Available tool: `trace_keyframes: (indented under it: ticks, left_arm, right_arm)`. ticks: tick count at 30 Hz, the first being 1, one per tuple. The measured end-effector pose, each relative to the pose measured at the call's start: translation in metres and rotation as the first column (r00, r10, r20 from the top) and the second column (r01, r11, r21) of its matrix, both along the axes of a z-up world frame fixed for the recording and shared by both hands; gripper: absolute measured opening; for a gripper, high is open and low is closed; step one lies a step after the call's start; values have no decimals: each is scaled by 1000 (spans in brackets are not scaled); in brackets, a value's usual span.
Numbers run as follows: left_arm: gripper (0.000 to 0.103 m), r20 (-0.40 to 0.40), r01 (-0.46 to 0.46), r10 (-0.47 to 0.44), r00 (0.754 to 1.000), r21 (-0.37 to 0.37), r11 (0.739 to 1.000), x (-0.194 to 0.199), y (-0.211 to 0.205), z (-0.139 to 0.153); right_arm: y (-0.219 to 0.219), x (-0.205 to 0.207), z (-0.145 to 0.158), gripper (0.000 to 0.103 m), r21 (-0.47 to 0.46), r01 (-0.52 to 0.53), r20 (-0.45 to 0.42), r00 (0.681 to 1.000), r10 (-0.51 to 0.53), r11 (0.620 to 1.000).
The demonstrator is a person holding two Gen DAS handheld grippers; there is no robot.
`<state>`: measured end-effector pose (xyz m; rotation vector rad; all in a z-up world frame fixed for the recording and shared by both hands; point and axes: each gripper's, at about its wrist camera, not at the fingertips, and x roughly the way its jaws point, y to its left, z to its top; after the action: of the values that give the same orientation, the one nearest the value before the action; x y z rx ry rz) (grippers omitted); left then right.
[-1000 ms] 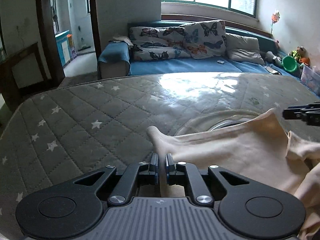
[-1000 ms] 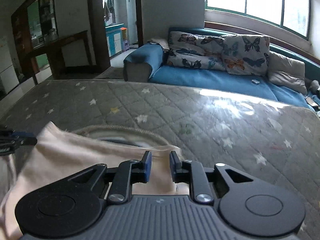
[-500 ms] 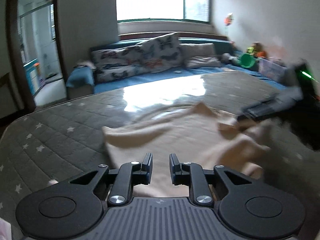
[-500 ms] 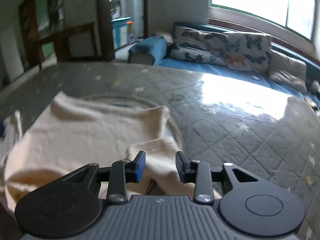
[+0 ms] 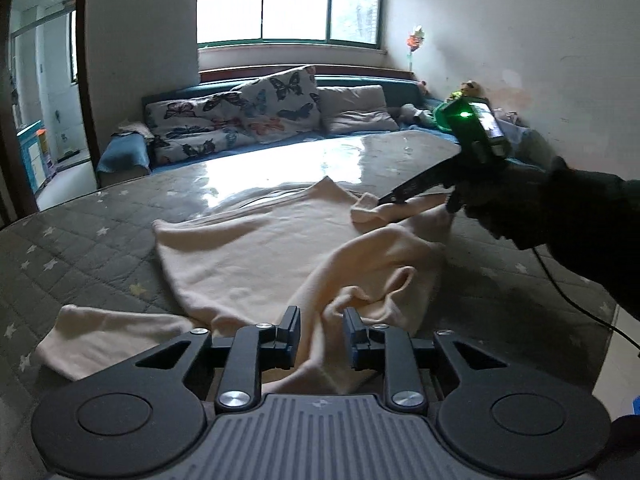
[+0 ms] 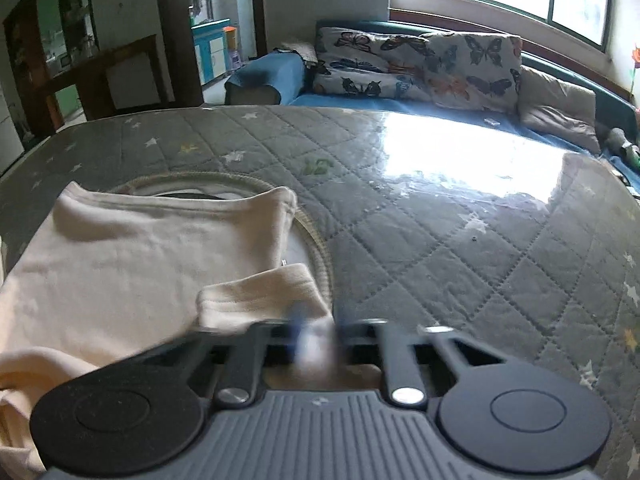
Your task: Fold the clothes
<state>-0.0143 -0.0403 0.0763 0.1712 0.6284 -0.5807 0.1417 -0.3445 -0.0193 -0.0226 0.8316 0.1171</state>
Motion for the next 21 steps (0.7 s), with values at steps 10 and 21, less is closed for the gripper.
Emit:
trace_keyframes:
  ticks: [10, 21]
  left_arm:
    - [26, 30, 40, -42, 999, 73, 997, 12, -34, -13]
    - [26, -26, 36, -34, 999, 91, 995, 27, -34, -30]
  right_arm:
    - [-39, -72, 51, 2, 30, 186, 232, 954, -188, 982]
    - [-94, -196, 33, 5, 48, 419, 248, 875, -417, 907]
